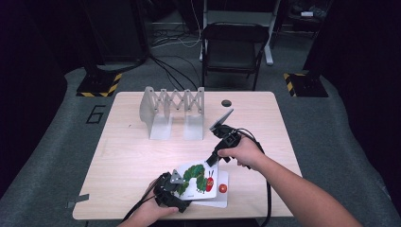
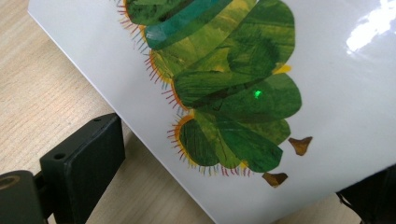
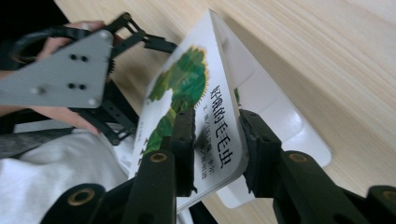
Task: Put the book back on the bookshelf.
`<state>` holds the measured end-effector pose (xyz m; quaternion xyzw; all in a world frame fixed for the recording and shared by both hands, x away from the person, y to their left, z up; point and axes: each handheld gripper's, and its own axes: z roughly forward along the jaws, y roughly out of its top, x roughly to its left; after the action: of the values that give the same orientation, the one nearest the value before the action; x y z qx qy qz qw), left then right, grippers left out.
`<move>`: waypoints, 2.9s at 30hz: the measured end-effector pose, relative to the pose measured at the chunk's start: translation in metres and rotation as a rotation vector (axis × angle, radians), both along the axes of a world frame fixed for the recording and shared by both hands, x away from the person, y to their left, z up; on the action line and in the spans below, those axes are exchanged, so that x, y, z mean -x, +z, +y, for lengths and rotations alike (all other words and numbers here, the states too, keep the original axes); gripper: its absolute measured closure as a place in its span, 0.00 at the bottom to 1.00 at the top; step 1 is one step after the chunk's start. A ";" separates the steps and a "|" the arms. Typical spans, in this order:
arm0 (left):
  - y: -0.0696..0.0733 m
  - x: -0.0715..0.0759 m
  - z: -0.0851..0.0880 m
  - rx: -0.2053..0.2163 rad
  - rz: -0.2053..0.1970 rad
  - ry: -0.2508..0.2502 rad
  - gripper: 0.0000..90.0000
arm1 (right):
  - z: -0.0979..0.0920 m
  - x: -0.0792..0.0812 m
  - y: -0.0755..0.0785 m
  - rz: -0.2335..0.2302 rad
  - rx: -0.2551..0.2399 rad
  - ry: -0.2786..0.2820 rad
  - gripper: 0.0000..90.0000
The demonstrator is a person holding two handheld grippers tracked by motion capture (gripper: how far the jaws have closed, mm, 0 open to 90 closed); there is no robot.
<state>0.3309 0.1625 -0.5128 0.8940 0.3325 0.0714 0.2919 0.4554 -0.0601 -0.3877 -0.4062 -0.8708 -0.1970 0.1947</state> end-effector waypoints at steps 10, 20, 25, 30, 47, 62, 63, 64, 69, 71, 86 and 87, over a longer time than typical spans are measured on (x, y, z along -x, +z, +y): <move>-0.001 0.002 0.001 0.008 -0.013 -0.004 0.07 | -0.001 -0.003 0.003 0.051 -0.033 -0.008 0.82; 0.000 0.003 0.002 -0.001 -0.016 -0.021 0.09 | 0.003 -0.003 0.014 0.098 -0.059 -0.043 0.88; -0.001 0.004 0.001 0.002 -0.031 -0.016 0.10 | 0.004 -0.001 0.018 0.096 -0.056 -0.042 0.90; 0.000 0.003 0.004 0.012 -0.030 -0.032 0.12 | 0.003 -0.001 0.018 0.083 -0.061 -0.040 0.91; 0.003 0.006 0.019 0.055 -0.024 -0.042 0.17 | 0.003 0.001 0.027 0.062 -0.092 -0.006 0.96; 0.005 0.007 0.028 0.109 0.014 -0.024 0.18 | 0.001 0.003 0.028 0.002 -0.105 0.056 0.96; 0.004 0.007 0.028 0.115 0.016 -0.021 0.18 | 0.001 0.003 0.028 -0.011 -0.102 0.078 0.96; 0.004 0.007 0.028 0.115 0.016 -0.021 0.18 | 0.001 0.003 0.028 -0.011 -0.102 0.078 0.96; 0.003 0.007 0.030 0.120 0.013 -0.012 0.19 | 0.000 0.008 0.030 -0.077 -0.120 0.144 0.96; 0.003 0.006 0.032 0.131 0.013 0.000 0.20 | -0.001 0.009 0.031 -0.093 -0.118 0.172 0.95; 0.003 0.003 0.034 0.185 0.007 -0.001 0.23 | -0.006 0.023 0.033 -0.254 -0.163 0.447 0.95; 0.003 0.003 0.033 0.189 0.009 -0.004 0.23 | -0.006 0.023 0.033 -0.261 -0.167 0.447 0.95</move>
<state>0.3277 0.1960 -0.5100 0.8633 0.3374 0.0354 0.3736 0.4320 -0.0661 -0.3549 -0.1576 -0.9373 -0.2708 0.1525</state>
